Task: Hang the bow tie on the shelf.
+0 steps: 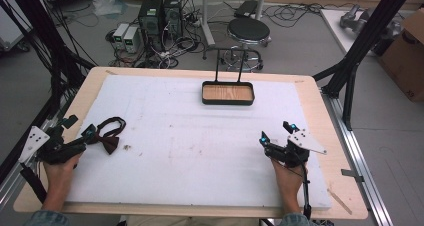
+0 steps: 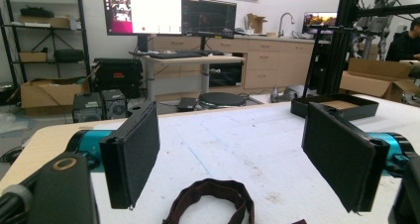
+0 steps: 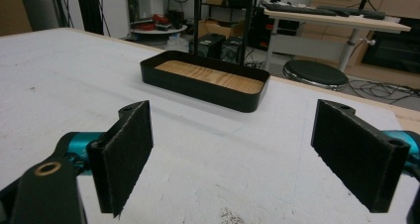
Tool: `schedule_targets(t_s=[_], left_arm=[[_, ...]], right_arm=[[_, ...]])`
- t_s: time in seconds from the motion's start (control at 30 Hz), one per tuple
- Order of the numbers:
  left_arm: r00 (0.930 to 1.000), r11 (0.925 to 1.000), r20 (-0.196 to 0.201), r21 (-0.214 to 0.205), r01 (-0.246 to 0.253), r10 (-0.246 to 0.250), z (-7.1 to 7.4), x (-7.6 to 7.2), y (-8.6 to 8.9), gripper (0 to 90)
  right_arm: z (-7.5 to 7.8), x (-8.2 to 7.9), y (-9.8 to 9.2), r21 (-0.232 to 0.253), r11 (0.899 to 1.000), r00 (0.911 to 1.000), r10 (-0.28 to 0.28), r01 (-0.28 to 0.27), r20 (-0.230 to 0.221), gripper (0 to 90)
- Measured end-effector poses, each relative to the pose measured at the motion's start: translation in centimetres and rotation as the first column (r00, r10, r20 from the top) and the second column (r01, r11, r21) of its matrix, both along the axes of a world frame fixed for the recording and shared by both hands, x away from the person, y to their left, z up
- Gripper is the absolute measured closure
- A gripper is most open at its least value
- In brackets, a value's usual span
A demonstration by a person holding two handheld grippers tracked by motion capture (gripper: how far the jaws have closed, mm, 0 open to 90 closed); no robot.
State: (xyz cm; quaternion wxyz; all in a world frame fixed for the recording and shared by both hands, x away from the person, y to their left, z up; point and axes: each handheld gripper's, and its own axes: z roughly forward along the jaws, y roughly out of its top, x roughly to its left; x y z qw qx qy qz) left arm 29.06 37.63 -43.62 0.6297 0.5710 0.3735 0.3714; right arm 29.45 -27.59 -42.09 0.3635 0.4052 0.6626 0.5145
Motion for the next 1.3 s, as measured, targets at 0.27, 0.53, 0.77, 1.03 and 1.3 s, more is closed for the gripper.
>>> schedule_targets(t_s=[0.27, 0.53, 0.77, 1.03, 1.3], left_arm=[[1.0000, 0.9999, -0.007, 0.011, 0.002, -0.002, 0.0, -0.1, 0.3, 23.1], [0.9996, 0.9992, -0.025, 0.038, 0.014, -0.013, 0.0, -0.3, 0.6, 23.4], [0.9969, 0.9974, -0.075, 0.066, 0.029, -0.024, -0.1, -0.3, 0.6, 26.9], [0.9728, 0.9832, -0.222, 0.151, 0.102, -0.067, -0.5, 0.7, 0.8, 38.5], [0.9159, 0.9468, -0.385, 0.238, 0.216, -0.113, -1.0, 1.9, 1.0, 42.8]], right_arm=[[0.0, 0.0, -0.2, 0.009, 1.000, 1.0000, -0.002, 0.002, -0.001, 15.5], [0.0, 0.0, -0.1, 0.005, 1.000, 1.0000, -0.004, 0.004, 0.003, 15.5], [0.0, 0.0, 0.0, -0.001, 1.000, 1.0000, -0.004, 0.004, 0.001, 15.4], [-0.1, 0.1, 0.0, -0.005, 1.000, 1.0000, -0.002, 0.002, 0.002, 15.4], [-0.1, 0.1, 0.0, 0.001, 1.000, 1.0000, -0.001, 0.001, -0.008, 15.4]])
